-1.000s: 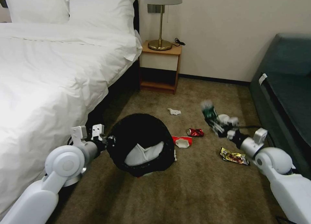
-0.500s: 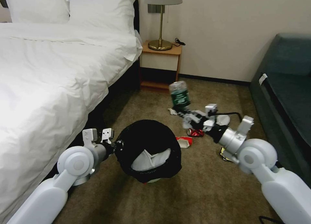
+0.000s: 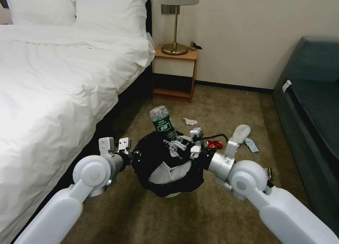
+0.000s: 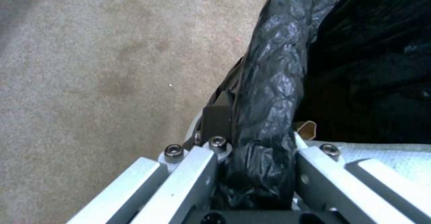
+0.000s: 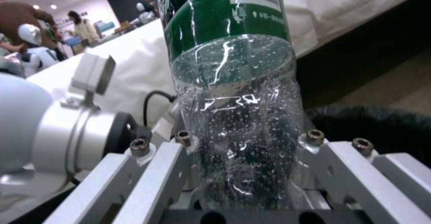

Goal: Pick up the trash bin, then pick up the garbage on the floor and place it into the trash bin.

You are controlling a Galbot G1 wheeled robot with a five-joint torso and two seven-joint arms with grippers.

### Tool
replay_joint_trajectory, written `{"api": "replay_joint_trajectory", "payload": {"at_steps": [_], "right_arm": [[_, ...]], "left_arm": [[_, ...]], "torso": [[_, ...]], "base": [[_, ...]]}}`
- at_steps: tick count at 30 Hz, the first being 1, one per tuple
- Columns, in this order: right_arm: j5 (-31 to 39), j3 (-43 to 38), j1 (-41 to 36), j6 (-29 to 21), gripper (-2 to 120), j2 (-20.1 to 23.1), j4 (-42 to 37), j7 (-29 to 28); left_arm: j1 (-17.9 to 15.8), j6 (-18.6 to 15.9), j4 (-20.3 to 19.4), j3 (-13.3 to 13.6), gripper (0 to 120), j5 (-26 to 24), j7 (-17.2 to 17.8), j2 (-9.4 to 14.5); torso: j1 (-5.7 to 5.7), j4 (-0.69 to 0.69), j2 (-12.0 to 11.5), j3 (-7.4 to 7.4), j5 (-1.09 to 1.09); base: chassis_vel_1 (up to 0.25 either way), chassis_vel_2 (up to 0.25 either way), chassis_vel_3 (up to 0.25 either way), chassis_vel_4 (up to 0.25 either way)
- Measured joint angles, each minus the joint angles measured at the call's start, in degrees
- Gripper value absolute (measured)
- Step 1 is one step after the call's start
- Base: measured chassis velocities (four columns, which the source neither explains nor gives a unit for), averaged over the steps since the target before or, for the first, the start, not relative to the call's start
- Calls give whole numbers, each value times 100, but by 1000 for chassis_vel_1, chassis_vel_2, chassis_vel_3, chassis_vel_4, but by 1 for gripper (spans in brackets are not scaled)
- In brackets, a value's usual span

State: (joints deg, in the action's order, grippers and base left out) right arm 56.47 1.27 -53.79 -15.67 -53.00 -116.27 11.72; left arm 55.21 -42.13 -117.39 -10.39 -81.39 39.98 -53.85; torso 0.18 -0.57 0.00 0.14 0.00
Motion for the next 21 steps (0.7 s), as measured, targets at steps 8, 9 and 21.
{"api": "replay_joint_trajectory", "payload": {"at_steps": [8,9,21], "right_arm": [[-386,201,-50,134,50,-59,112,-138],[-386,201,-50,134,50,-59,112,-138],[-766,216,-85,334,95,-138,274,-127]], "left_arm": [[-22,0,16,-30,3,-13,5,-29],[-22,0,16,-30,3,-13,5,-29],[-29,0,-26,-78,3,-39,-4,17]], "torso": [[0,0,0,0,0],[0,0,0,0,0],[0,0,0,0,0]], "base": [[0,0,0,0],[0,0,0,0],[0,0,0,0]]}}
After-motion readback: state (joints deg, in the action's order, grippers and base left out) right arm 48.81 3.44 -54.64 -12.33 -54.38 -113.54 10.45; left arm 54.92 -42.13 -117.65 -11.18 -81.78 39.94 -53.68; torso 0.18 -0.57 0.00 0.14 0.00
